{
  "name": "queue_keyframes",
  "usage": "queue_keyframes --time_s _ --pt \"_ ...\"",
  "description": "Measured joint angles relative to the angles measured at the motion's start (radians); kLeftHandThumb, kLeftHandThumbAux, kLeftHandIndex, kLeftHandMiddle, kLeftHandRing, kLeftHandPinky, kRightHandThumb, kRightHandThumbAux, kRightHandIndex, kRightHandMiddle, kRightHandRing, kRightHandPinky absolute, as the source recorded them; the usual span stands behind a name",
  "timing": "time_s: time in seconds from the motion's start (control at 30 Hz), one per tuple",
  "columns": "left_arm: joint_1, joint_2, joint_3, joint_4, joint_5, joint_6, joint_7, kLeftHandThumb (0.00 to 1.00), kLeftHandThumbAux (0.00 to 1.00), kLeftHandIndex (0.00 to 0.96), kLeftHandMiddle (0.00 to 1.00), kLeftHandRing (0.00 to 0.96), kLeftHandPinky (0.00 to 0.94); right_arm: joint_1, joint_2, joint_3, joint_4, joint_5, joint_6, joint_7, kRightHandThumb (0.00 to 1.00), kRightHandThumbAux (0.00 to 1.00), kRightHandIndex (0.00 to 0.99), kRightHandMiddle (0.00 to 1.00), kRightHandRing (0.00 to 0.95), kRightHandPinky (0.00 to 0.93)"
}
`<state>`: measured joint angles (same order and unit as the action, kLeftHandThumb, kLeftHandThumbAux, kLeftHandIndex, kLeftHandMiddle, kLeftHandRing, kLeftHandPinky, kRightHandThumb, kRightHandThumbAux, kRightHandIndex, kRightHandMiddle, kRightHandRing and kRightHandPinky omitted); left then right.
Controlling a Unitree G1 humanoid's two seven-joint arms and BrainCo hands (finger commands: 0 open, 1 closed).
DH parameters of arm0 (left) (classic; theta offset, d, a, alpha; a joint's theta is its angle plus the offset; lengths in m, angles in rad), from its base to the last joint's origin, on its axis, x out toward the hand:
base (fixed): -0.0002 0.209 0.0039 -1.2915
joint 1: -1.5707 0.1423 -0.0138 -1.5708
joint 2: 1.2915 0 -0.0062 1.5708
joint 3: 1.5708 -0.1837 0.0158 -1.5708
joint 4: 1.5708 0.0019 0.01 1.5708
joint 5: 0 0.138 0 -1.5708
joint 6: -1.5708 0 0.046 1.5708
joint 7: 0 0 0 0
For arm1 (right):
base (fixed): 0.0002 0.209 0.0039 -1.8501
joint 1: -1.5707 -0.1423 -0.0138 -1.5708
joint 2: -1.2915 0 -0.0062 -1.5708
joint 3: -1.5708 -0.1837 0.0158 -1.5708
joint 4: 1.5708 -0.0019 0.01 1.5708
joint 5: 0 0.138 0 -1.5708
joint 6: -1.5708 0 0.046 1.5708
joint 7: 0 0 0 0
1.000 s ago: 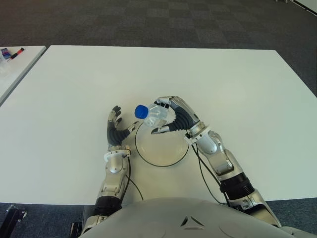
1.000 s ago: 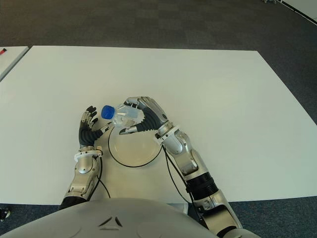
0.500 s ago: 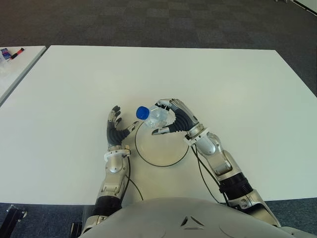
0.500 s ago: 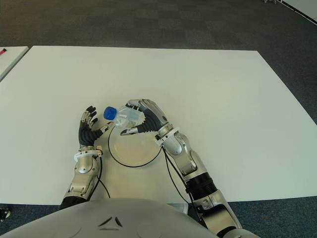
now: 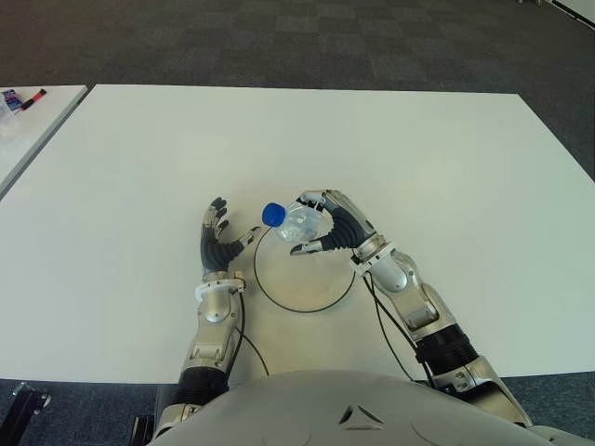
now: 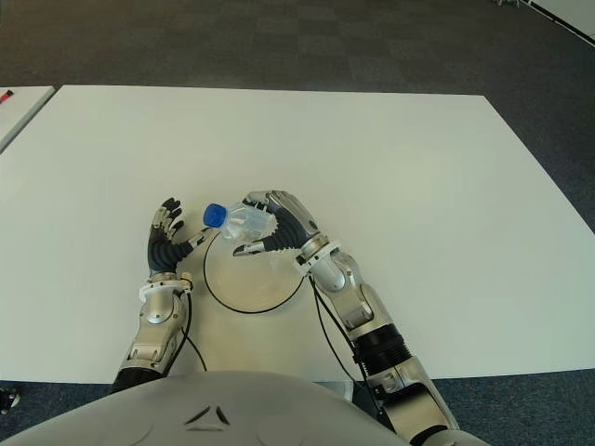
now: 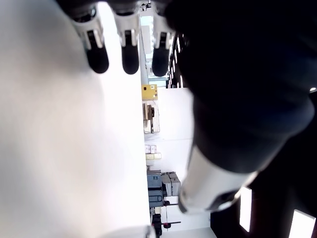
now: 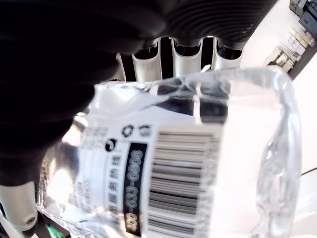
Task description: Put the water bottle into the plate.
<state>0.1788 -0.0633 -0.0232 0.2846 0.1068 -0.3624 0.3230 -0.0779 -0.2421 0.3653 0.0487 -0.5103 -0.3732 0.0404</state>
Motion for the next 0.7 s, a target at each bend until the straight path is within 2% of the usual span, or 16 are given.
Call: queue_keyframes --time_s 0.23,0.4,0.7 --pt "0.004 0.0 -0.003 -0.01 0.0 0.004 0.0 0.0 0.962 0.135 0.151 0.132 0.146 0.04 -0.034 0.002 0.043 -0.001 -0.009 0.002 0.954 0.657 0.386 0.505 0.526 0.856" --pt "0.008 0.0 -0.007 -0.012 0.0 0.004 0.0 0.0 0.963 0.138 0.156 0.135 0.153 0.062 -0.054 0.0 0.046 0.001 0.004 0.036 0.955 0.657 0.387 0.506 0.523 0.857" --pt "0.015 0.0 -0.023 -0.019 0.0 0.004 0.003 0.0 0.967 0.144 0.159 0.136 0.147 0.067 -0.065 -0.012 0.047 0.004 0.007 0.047 0.954 0.657 0.386 0.506 0.521 0.856"
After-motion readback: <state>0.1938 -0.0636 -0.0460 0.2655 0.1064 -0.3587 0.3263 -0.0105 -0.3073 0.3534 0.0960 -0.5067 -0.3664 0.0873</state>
